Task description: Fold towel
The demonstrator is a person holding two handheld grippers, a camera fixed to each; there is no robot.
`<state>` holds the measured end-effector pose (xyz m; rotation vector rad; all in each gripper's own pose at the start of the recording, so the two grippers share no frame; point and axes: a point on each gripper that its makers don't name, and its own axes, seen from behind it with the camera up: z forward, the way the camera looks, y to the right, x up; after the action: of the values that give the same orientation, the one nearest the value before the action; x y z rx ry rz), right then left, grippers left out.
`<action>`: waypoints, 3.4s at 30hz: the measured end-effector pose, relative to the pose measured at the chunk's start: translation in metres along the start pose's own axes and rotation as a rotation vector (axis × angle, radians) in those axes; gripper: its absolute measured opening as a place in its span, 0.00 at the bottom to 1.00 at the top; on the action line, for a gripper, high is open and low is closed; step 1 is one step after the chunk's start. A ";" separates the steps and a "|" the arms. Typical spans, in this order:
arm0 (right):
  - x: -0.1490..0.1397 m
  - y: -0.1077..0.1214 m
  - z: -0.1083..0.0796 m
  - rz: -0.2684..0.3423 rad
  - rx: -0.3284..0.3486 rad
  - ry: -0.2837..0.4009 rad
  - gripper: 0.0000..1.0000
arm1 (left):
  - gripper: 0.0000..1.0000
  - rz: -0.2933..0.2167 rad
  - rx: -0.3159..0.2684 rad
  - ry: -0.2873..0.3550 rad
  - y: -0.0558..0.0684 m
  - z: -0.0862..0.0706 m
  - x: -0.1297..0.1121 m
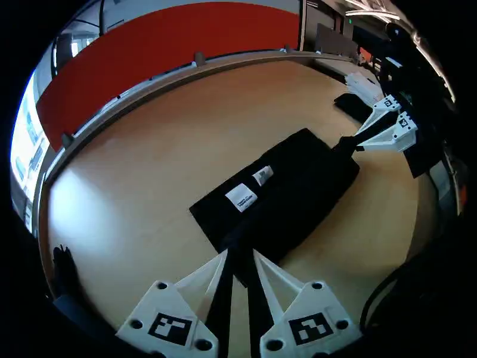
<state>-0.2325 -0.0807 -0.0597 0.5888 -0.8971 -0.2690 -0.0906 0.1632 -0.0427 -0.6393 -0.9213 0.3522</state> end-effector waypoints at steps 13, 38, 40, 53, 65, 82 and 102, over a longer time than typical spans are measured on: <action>-0.005 0.017 0.023 0.001 -0.033 -0.031 0.25 | 0.27 -0.004 0.040 -0.013 -0.012 0.024 -0.001; 0.015 0.059 0.039 -0.018 -0.142 -0.027 0.63 | 0.84 -0.022 0.121 -0.012 -0.047 0.032 0.008; 0.018 0.061 0.039 -0.017 -0.146 -0.022 0.63 | 0.88 -0.024 0.131 -0.006 -0.051 0.032 0.011; 0.031 0.071 0.037 -0.013 -0.174 0.010 0.67 | 0.95 -0.052 0.185 0.023 -0.071 0.022 0.019; 0.032 0.067 0.028 0.001 -0.170 0.031 0.89 | 0.95 -0.070 0.176 0.031 -0.065 0.013 0.015; -0.001 0.032 0.006 0.044 -0.139 0.033 0.89 | 0.95 -0.142 0.154 0.024 -0.034 -0.013 -0.018; -0.027 0.014 -0.008 0.079 -0.138 0.032 0.89 | 0.95 -0.247 0.161 0.019 -0.007 -0.031 -0.056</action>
<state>-0.2428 -0.0539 -0.0735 0.4275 -0.8618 -0.2471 -0.0970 0.1166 -0.0870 -0.3751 -0.9314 0.1959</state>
